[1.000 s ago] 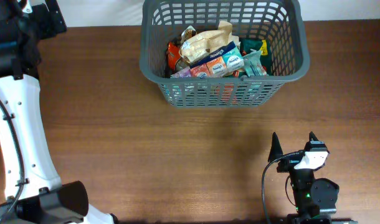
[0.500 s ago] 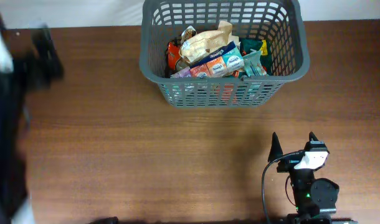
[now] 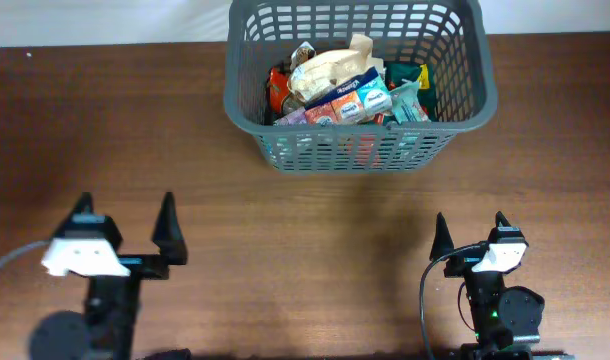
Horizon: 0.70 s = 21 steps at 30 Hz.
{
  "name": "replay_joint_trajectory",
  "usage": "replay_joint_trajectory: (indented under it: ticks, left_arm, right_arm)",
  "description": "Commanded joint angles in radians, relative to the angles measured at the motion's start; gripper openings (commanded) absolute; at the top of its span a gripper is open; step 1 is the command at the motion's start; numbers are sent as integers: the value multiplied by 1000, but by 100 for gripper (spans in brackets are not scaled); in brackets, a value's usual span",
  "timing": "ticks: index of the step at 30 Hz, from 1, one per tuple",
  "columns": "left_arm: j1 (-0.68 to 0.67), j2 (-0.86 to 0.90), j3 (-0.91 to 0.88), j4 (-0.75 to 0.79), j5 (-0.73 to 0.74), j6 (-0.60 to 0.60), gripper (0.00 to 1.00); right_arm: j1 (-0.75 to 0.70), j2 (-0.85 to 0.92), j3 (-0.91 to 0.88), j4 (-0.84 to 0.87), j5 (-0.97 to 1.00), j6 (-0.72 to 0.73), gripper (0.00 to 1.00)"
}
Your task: Pack container
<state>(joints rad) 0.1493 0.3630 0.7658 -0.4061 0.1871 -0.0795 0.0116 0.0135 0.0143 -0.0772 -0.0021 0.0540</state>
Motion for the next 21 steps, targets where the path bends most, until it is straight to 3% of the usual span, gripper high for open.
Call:
replay_joint_trajectory:
  ticks: [1,6,8,16,21]
  left_arm:
    - [-5,-113,-235,181,84,-15,99]
    - [-16,-186,-498,558,77,-17,99]
    - [-24,-206,-560,626,74,7,99]
    - [-74,-308,-686,644,-39,28,99]
    - [-77,-359,-736,569,-54,27,99]
  right_arm:
    - [2,-10,-9,-1,-5,10,99]
    - [2,-10,-9,-1,-5,10,99]
    - [2,-10,-9,-1,-5,10,99]
    - [2,-10,-9,-1,-5,10,99]
    - [2,-10,-9,-1,-5,10,99]
